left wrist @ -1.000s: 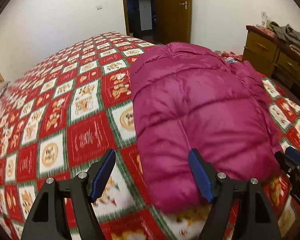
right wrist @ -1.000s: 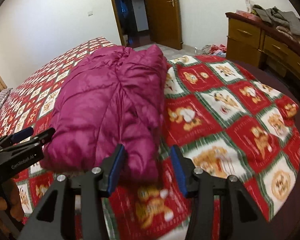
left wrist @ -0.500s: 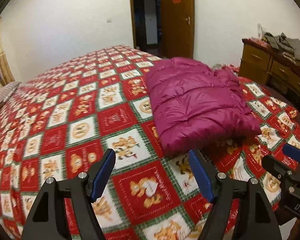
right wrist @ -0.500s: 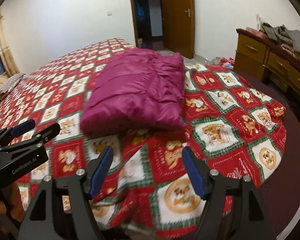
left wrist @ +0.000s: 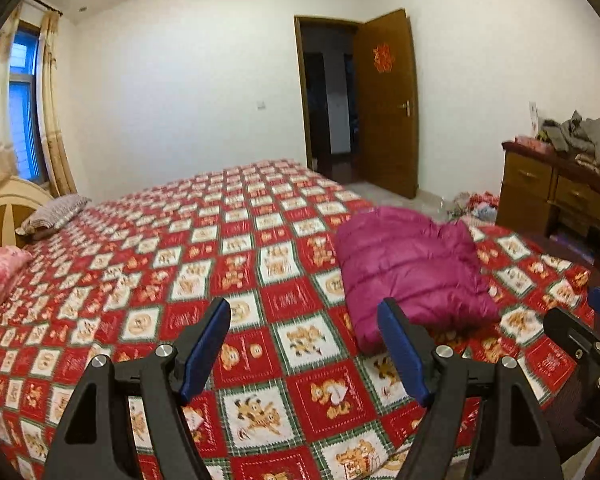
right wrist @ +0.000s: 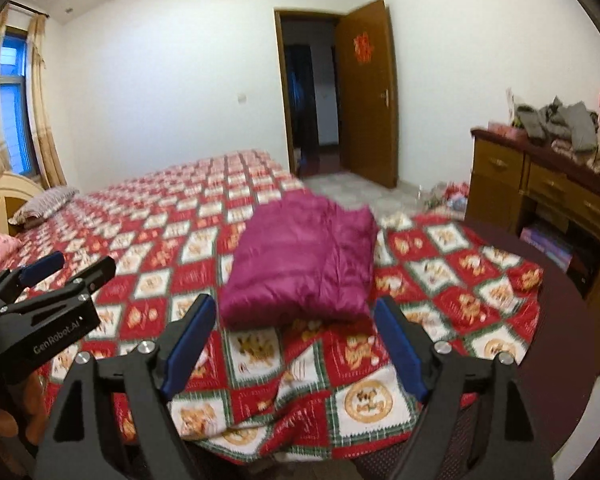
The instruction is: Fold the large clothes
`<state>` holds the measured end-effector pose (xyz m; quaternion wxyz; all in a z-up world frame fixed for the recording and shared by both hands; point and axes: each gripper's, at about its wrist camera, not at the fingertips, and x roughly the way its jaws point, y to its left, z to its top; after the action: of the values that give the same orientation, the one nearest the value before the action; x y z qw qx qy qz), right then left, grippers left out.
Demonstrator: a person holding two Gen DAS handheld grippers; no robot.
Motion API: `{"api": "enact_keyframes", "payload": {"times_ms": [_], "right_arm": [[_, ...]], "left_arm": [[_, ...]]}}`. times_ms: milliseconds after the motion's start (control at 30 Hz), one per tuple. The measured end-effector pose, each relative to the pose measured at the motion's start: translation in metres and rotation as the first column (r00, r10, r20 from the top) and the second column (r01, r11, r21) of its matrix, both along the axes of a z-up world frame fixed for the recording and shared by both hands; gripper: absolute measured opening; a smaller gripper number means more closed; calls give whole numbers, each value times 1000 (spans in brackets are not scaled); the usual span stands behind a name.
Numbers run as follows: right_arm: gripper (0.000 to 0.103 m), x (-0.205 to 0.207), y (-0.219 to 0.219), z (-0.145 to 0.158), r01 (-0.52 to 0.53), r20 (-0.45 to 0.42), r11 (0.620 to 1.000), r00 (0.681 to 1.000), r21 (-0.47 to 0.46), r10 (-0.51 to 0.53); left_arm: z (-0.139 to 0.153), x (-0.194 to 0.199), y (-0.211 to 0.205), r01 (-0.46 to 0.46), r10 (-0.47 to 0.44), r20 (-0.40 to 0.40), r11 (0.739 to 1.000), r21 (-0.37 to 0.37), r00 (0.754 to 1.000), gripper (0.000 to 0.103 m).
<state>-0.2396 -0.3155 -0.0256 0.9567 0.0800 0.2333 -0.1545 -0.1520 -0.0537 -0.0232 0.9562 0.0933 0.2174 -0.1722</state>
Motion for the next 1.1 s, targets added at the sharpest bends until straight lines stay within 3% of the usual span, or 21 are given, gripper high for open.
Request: {"api": "enact_keyframes", "payload": {"times_ms": [200,400,567,1100], "right_arm": [[87,-11,10,22,-1,99,999,995,-43,5],[89,-20,10,38,6,175,999,985,-43,2],[92,-26,9,48,9,220,999,975,-39,0],[93,-29,3,50,15,241,999,970,-40,-5]], "left_arm": [[26,-15,6,-15,16,73,1000,-23,997,79],[40,-26,12,-29,35,128,998,-50,991,88],[46,-29,12,-23,31,134,998,-57,991,88],[49,-35,11,-29,38,151,998,-57,988,89]]}}
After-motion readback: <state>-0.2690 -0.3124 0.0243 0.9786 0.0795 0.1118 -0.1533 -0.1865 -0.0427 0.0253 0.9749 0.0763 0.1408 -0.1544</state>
